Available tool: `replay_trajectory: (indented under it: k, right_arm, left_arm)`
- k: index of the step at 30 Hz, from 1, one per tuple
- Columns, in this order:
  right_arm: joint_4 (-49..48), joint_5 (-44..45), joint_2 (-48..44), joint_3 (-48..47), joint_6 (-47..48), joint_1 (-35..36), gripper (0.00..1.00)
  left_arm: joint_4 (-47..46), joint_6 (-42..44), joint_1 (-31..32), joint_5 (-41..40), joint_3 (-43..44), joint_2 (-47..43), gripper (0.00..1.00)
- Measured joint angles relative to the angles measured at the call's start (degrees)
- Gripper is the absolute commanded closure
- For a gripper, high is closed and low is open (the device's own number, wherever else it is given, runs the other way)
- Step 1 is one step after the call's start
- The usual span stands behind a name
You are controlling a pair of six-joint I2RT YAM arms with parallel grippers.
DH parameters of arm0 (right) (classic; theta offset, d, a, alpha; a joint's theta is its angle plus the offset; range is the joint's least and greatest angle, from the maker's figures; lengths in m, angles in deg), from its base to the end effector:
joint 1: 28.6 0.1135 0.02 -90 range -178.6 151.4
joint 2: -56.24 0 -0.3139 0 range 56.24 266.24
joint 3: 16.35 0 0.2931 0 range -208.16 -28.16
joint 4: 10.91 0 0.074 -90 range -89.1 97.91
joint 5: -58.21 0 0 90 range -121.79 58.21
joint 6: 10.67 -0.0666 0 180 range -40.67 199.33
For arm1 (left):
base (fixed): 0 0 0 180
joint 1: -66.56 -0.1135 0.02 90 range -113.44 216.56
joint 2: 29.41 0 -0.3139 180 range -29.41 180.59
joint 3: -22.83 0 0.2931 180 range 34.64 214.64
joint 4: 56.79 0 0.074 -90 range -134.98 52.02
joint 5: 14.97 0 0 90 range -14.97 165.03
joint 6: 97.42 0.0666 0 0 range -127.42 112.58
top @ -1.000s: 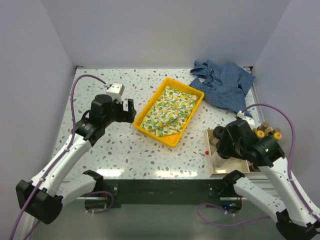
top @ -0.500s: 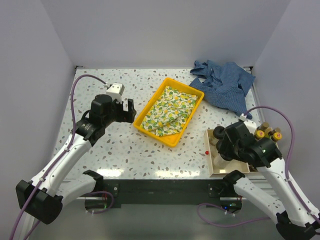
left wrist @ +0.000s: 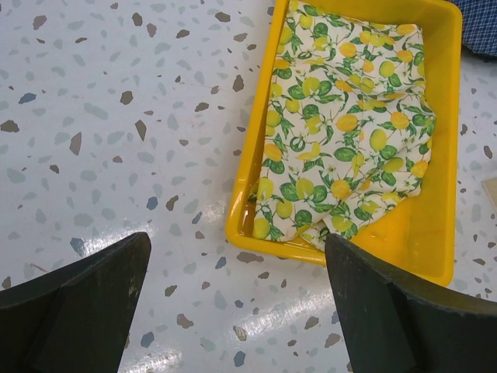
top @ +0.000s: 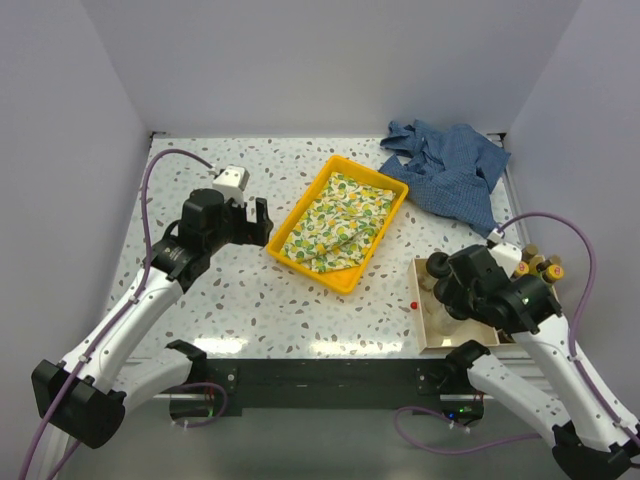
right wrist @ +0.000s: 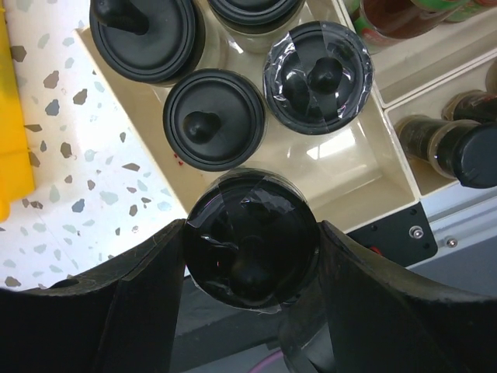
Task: Organize the condiment bottles
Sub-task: Place the bottle in the storage box.
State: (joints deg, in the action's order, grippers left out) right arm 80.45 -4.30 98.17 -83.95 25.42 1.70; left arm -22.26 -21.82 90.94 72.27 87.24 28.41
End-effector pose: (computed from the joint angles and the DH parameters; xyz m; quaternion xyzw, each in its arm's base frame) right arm 0.1065 0.0266 0.3289 0.2432 0.9193 -0.0352 0.3075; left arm 0.2455 -0.1078 0.3470 0.0621 0.8545 -0.1516 0.4930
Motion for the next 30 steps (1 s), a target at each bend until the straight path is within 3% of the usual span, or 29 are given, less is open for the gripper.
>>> replay_trajectory:
  k: [5,13,26,30]
  right_arm:
    - [-0.31,-0.09,-0.74,2.75,-2.95,0.00,0.82]
    - [-0.33,-0.24,-2.21,3.80,-5.20,0.00,0.46]
    - [-0.96,-0.50,1.70,5.29,-5.77,0.00,0.40]
    - [-0.96,-0.44,1.90,6.69,-6.84,0.00,0.32]
  left_arm:
    - [-0.02,0.00,0.00,0.85,-0.02,0.00,0.00]
    - [-0.02,0.00,0.00,1.05,-0.02,-0.11,0.00]
    - [-0.02,0.00,0.00,0.63,-0.02,-0.83,0.00]
    - [-0.02,0.00,0.00,0.63,-0.02,-0.85,0.00]
